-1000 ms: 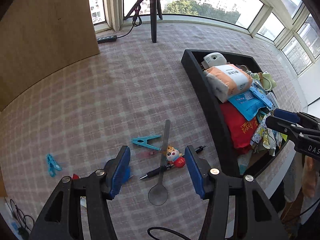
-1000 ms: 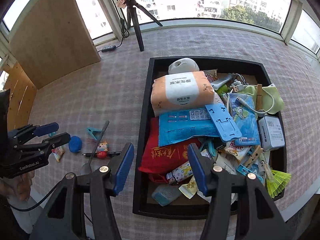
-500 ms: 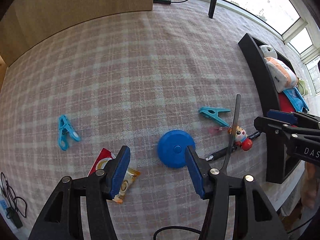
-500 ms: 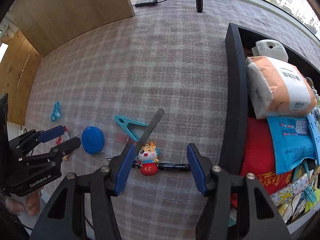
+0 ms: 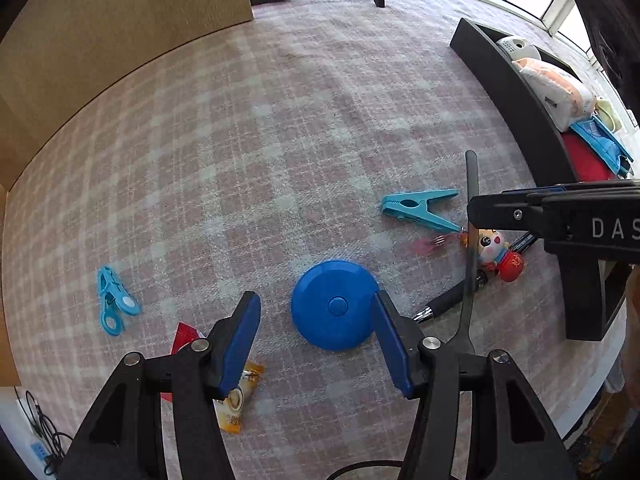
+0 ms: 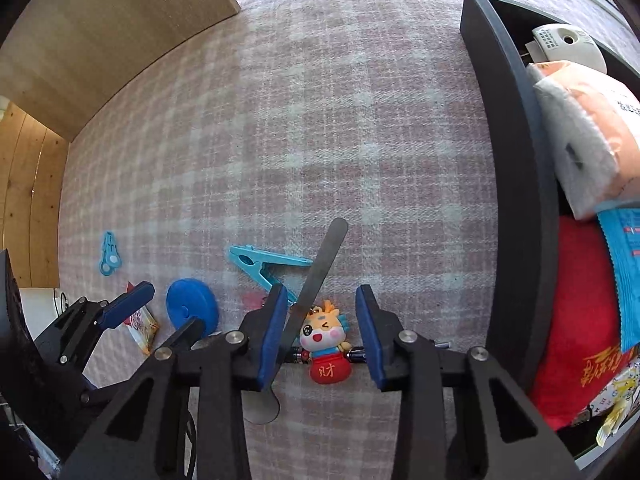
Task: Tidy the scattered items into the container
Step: 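Move both grippers back toward the blue tape measure and the spoon, then grasp the blue tape measure with the left gripper while the right grasps the spoon, then carry the tape measure and spoon over the black tray, then open both grippers to drop the tape measure and spoon into the tray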
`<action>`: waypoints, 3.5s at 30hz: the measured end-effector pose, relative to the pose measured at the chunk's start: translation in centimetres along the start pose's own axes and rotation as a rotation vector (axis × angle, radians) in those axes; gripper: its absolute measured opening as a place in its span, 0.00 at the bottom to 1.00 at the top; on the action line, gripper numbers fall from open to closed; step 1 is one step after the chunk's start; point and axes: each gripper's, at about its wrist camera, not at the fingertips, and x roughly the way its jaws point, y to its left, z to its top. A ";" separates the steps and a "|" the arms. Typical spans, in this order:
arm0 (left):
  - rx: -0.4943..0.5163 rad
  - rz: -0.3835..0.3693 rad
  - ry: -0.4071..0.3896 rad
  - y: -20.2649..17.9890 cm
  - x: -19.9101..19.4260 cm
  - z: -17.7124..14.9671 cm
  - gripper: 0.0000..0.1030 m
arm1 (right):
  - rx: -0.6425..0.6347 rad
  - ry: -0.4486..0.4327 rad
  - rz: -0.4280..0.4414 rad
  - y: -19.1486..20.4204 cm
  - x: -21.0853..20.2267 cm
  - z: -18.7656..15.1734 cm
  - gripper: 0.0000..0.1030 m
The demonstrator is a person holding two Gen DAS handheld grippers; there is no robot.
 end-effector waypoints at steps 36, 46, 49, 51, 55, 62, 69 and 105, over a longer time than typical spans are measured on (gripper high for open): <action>0.058 -0.074 0.054 -1.1 2.9 1.2 0.48 | -0.159 0.020 -0.138 11.4 3.9 -10.7 0.18; 0.076 -0.053 0.037 -3.4 3.7 2.3 0.46 | -0.116 0.059 -0.070 5.6 4.7 -6.8 0.06; 0.070 -0.053 0.026 -0.6 2.7 -0.2 0.46 | -0.109 0.049 -0.056 4.2 3.9 -6.9 0.05; 0.071 -0.058 0.019 0.1 2.2 -0.6 0.46 | -0.110 0.042 -0.048 3.5 3.3 -7.0 0.05; 0.070 -0.079 -0.003 1.5 0.6 -0.6 0.46 | -0.097 0.021 -0.022 1.4 1.4 -7.6 0.05; 0.133 -0.133 -0.066 -1.9 -2.9 1.4 0.46 | -0.037 -0.084 -0.005 -1.7 -3.3 -7.4 0.05; 0.264 -0.213 -0.105 -12.0 -6.1 4.1 0.46 | 0.073 -0.202 -0.061 -7.6 -9.4 -7.6 0.05; 0.428 -0.222 -0.186 -24.2 -12.4 8.1 0.58 | 0.240 -0.368 -0.219 -19.6 -18.3 -6.8 0.43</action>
